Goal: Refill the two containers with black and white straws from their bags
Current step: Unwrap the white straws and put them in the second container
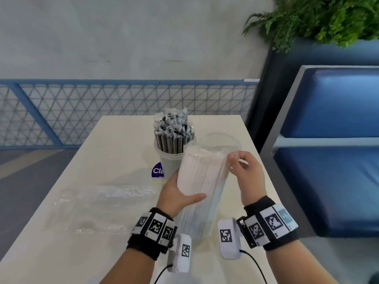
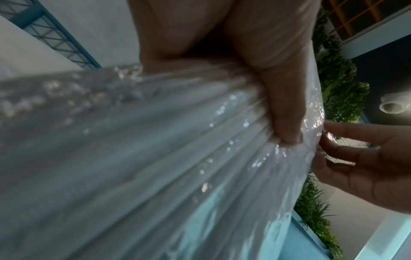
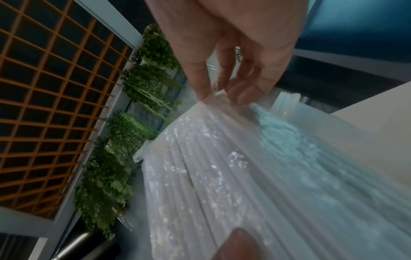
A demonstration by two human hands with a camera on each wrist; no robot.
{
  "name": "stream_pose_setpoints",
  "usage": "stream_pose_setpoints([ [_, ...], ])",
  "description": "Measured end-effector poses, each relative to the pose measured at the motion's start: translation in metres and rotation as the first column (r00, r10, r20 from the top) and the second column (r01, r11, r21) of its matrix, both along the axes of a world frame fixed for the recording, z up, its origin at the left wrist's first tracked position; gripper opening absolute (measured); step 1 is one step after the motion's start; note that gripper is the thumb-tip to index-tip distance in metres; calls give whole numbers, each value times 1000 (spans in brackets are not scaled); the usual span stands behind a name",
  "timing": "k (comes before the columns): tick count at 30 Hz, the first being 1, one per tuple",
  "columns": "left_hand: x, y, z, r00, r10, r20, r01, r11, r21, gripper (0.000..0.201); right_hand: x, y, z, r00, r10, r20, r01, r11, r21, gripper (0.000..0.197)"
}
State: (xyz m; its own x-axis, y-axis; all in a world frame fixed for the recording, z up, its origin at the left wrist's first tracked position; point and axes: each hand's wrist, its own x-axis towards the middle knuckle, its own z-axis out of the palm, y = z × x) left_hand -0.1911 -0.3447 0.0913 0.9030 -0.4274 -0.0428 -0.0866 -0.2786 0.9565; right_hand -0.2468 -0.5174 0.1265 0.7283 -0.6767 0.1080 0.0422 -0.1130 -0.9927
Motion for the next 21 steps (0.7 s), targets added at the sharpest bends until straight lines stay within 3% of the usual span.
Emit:
stream_pose_setpoints([
  [5, 10, 10, 3, 1000, 0, 16, 0, 1000, 0, 72, 0, 8, 21, 985, 157, 74, -168, 965, 202, 15],
  [7, 14, 13, 4, 999, -26, 20, 26, 1000, 15, 74, 4, 9, 33, 975, 171, 141, -214, 895, 392, 18],
  [9, 17, 14, 5, 999, -49, 17, 49, 999, 17, 75, 9, 10, 45, 966, 99, 238, -230, 750, 621, 16],
  [11, 19, 15, 3, 999, -53, 4, 53, 999, 7, 76, 12, 16, 51, 957, 72, 282, -244, 725, 644, 6],
  [13, 21, 15, 2, 999, -54, 2, 55, 999, -3, 75, 13, 23, 48, 963, 117, 242, -220, 862, 456, 16],
  [15, 23, 17, 1, 997, -76, 31, 75, 997, 8, 76, 11, 29, 46, 982, 162, 93, -164, 986, 23, 21],
  [16, 25, 17, 2, 995, -90, 44, 90, 996, 15, 76, 10, 30, 48, 985, 173, 9, -166, 960, -224, 17],
  [18, 27, 19, 7, 990, -126, 65, 125, 992, 14, 76, 13, 33, 59, 978, 182, -104, -208, 787, -581, 17],
  [19, 28, 19, 12, 987, -142, 79, 141, 990, 17, 76, 16, 32, 65, 973, 193, -125, -227, 719, -656, 23],
  [21, 34, 21, 21, 983, -148, 107, 147, 989, 15, 76, 24, 31, 81, 971, 202, -131, -237, 696, -678, 30],
])
